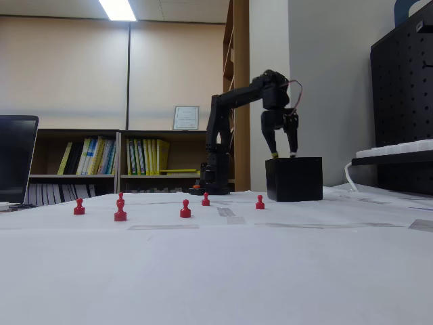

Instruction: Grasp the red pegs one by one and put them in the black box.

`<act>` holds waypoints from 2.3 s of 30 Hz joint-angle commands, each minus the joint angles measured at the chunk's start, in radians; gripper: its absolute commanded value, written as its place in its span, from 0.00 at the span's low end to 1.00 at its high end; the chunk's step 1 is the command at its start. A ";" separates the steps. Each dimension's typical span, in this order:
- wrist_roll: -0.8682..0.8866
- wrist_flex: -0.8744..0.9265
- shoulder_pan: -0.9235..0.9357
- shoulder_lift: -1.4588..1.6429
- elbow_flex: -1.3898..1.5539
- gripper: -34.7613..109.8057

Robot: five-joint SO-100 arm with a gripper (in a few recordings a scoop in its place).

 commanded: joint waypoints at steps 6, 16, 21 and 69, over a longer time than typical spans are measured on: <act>0.341 -0.391 0.557 -0.526 -0.522 0.34; 0.726 -1.032 1.029 -0.509 -1.203 0.33; 0.802 -1.344 1.146 -0.348 -1.281 0.33; 0.696 -1.763 1.331 0.215 -1.065 0.33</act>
